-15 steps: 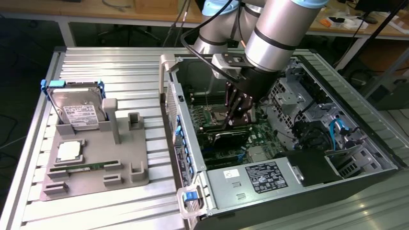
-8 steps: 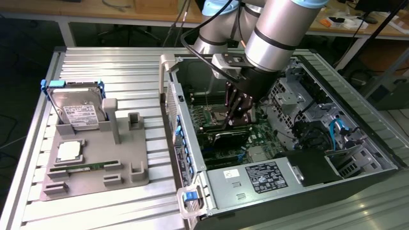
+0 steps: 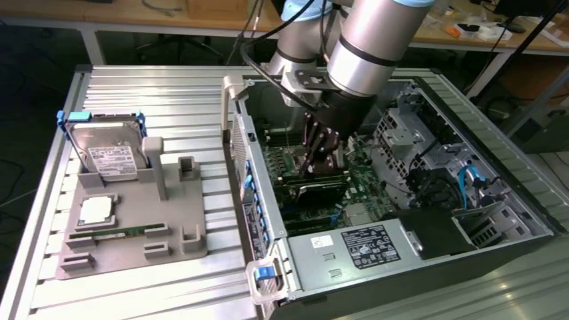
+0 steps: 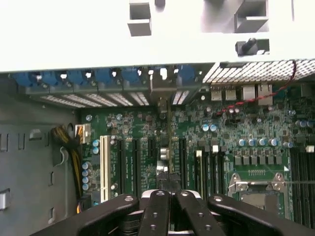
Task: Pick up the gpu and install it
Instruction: 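Press down on the gpu until it lock into place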
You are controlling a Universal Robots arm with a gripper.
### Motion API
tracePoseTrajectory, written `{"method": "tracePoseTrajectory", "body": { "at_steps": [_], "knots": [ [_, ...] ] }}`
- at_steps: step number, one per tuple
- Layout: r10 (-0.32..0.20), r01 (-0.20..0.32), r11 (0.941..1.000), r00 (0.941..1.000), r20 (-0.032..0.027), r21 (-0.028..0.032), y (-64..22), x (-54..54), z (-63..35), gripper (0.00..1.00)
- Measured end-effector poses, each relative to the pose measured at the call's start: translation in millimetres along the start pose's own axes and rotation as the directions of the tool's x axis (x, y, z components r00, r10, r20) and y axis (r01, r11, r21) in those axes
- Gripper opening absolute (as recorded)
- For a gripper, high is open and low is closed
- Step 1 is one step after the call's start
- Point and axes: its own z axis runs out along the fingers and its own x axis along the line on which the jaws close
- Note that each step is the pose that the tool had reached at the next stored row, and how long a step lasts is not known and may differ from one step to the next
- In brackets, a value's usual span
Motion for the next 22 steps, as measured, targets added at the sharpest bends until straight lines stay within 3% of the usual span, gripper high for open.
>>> {"method": "tracePoseTrajectory", "body": {
  "at_steps": [4,7,8,11,14,15,16,17,18,19,20,22],
  "knots": [
    [0.001,-0.001,1.0000,1.0000,-0.0043,0.0007,13.7,-5.4,1.9,0.11],
    [0.003,-0.003,1.0000,0.9997,-0.0238,0.0036,23.4,-9.8,3.2,0.11],
    [0.005,-0.004,1.0000,0.9994,-0.0342,0.0040,25.6,-10.7,3.7,0.11],
    [0.004,-0.004,1.0000,0.9987,-0.0504,0.0049,30.3,-11.7,4.7,0.11],
    [0.004,-0.004,1.0000,0.9987,-0.0513,0.0052,36.8,-12.2,5.6,0.11],
    [0.004,-0.003,1.0000,0.9987,-0.0511,0.0094,38.3,-12.1,5.7,0.11],
    [0.005,-0.004,0.9997,0.9987,-0.0507,0.0238,39.6,-12.1,5.8,0.11],
    [0.007,-0.005,0.9991,0.9987,-0.0498,0.0417,40.2,-12.1,6.0,0.11],
    [0.008,-0.005,0.9986,0.9988,-0.0486,0.0521,40.5,-12.1,6.1,0.11],
    [0.008,-0.005,0.9982,0.9991,-0.0417,0.0596,40.8,-12.1,6.1,0.11],
    [0.006,-0.004,0.9980,0.9996,-0.0271,0.0634,40.9,-12.0,6.1,0.11],
    [0.002,-0.003,0.9977,1.0000,0.0092,0.0672,41.3,-11.9,6.2,0.11]
  ]
}}
